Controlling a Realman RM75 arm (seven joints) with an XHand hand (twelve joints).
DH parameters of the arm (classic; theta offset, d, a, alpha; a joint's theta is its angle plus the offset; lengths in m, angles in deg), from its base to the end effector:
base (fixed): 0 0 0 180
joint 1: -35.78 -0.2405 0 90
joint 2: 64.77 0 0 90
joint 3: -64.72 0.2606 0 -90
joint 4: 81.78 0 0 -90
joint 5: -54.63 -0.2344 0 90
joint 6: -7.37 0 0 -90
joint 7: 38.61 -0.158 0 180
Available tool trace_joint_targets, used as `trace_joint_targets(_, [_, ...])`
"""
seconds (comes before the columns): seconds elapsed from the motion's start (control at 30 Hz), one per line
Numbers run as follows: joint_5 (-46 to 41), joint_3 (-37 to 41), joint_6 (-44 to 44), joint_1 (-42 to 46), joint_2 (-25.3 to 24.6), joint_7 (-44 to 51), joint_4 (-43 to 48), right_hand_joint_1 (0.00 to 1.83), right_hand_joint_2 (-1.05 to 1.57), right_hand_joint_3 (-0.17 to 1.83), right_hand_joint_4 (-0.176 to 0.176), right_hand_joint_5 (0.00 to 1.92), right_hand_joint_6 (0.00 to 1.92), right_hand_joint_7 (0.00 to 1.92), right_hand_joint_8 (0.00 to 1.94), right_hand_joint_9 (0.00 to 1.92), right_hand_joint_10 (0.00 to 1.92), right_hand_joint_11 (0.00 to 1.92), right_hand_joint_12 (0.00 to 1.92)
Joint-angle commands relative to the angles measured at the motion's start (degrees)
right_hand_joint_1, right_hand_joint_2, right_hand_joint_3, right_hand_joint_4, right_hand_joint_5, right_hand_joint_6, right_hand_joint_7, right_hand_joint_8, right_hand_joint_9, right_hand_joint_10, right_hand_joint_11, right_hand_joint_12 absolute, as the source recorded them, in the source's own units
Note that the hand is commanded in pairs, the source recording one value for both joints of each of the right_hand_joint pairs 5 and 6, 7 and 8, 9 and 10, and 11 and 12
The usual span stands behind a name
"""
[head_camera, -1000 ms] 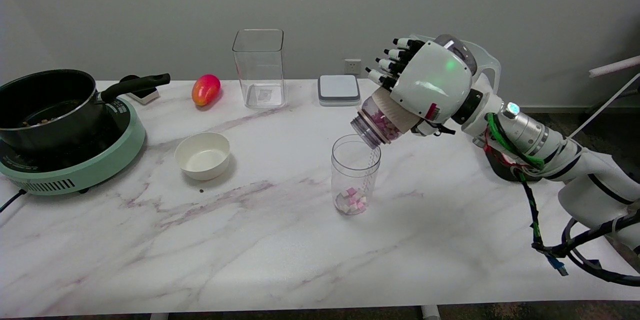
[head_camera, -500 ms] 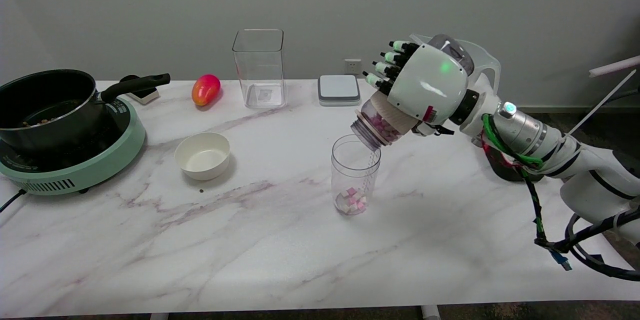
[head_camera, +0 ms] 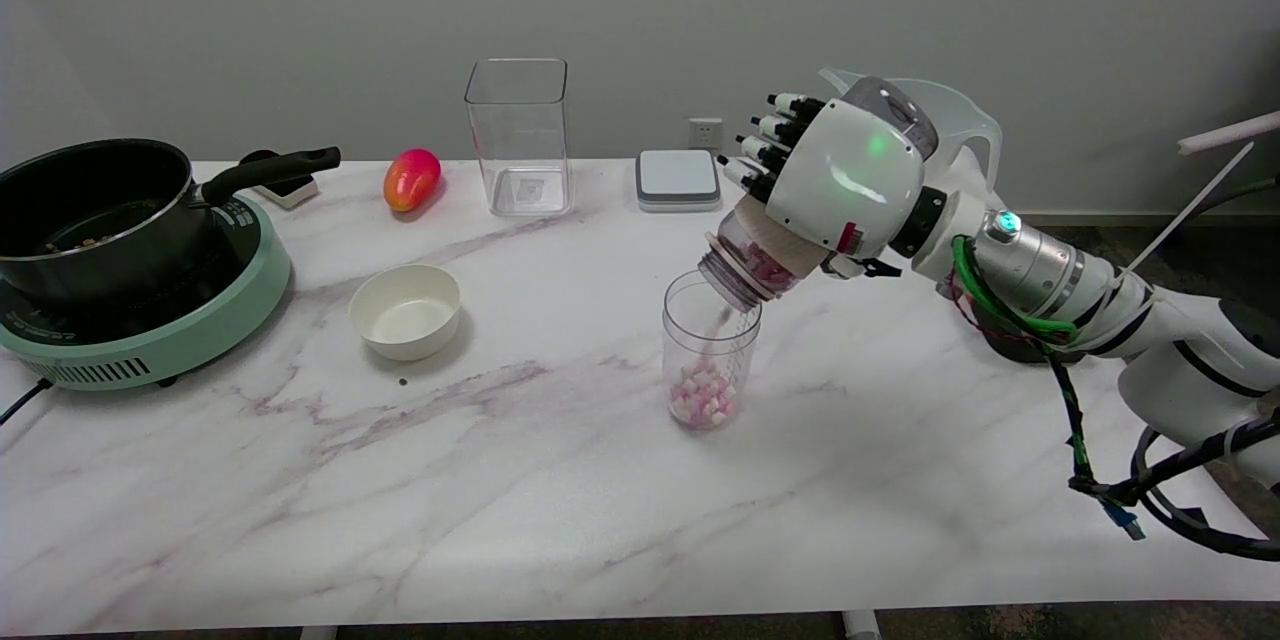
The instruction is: Pour the candy into the cup.
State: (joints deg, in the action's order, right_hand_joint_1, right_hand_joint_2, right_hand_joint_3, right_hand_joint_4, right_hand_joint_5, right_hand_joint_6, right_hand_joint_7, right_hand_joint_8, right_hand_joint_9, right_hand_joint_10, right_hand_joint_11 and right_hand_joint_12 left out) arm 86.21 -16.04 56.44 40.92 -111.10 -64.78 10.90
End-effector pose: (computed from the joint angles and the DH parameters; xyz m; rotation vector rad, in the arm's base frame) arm -0.1392 -0.3274 0.3334 1.9893 1.2009 -0.2369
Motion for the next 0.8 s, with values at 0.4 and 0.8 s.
trace_joint_targets(0.4, [1.39,0.18,-0.85,-0.31,0.26,-0.22,1.21,1.25,1.53,0.29,0.0,1.92,1.92,1.86,1.86,1.57,1.57,1.36,1.36])
trace_joint_targets(0.8, [-3.75,0.82,-1.08,-0.31,0.18,0.96,1.92,1.24,1.54,0.29,0.0,1.92,1.92,1.86,1.86,1.57,1.57,1.36,1.36])
